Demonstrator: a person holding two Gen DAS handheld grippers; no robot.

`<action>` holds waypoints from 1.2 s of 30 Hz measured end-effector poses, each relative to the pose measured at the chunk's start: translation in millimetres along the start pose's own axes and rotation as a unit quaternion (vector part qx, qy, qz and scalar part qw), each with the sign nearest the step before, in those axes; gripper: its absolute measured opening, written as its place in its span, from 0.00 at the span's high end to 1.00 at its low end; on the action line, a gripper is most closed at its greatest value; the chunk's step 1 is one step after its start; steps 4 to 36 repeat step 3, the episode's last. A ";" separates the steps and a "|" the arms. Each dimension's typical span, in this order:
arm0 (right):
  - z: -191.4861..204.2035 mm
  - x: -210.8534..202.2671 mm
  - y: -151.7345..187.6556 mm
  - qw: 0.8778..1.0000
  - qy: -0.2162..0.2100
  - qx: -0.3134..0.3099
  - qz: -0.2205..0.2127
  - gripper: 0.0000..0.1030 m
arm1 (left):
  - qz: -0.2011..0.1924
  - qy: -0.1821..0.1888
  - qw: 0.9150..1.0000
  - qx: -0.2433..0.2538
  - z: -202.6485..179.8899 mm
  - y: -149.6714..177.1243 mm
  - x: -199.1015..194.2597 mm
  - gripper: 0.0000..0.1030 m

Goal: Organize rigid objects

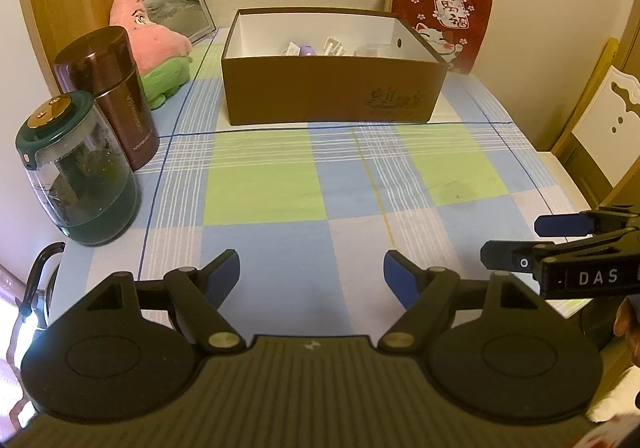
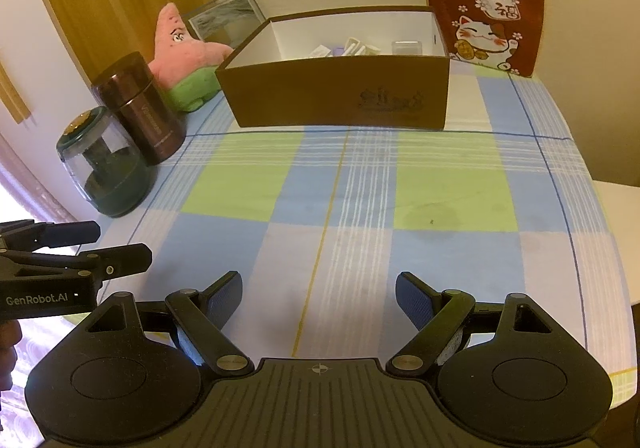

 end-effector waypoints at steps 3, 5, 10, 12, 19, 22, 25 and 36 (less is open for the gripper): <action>-3.3 -0.2 -0.9 1.000 0.001 0.002 0.000 0.21 | 0.002 -0.001 1.000 0.002 -2.9 -1.6 1.9 0.26; -3.3 -0.2 -0.9 1.000 0.001 0.002 0.000 0.21 | 0.002 -0.001 1.000 0.002 -2.9 -1.6 1.9 0.26; -3.3 -0.2 -0.9 1.000 0.001 0.002 0.000 0.21 | 0.002 -0.001 1.000 0.002 -2.9 -1.6 1.9 0.26; -3.3 -0.2 -0.9 1.000 0.001 0.002 0.000 0.21 | 0.002 -0.001 1.000 0.002 -2.9 -1.6 1.9 0.26; -3.3 -0.2 -0.9 1.000 0.001 0.002 0.000 0.21 | 0.002 -0.001 1.000 0.002 -2.9 -1.6 1.9 0.26; -3.3 -0.2 -0.9 1.000 0.001 0.002 0.000 0.21 | 0.002 -0.001 1.000 0.002 -2.9 -1.6 1.9 0.26; -3.3 -0.2 -0.9 1.000 0.001 0.002 0.000 0.21 | 0.002 -0.001 1.000 0.002 -2.9 -1.6 1.9 0.26; -3.3 -0.2 -0.9 1.000 0.001 0.002 0.000 0.21 | 0.002 -0.001 1.000 0.002 -2.9 -1.6 1.9 0.26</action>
Point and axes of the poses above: each gripper's, at about its wrist camera, not at the fingertips, and x roughly the way its jaws point, z to its left, y to its underside, the point moved 4 cm from there along x, roughly the way its jaws point, and after that the axes turned 14 degrees about -y, right-handed, at the moved point
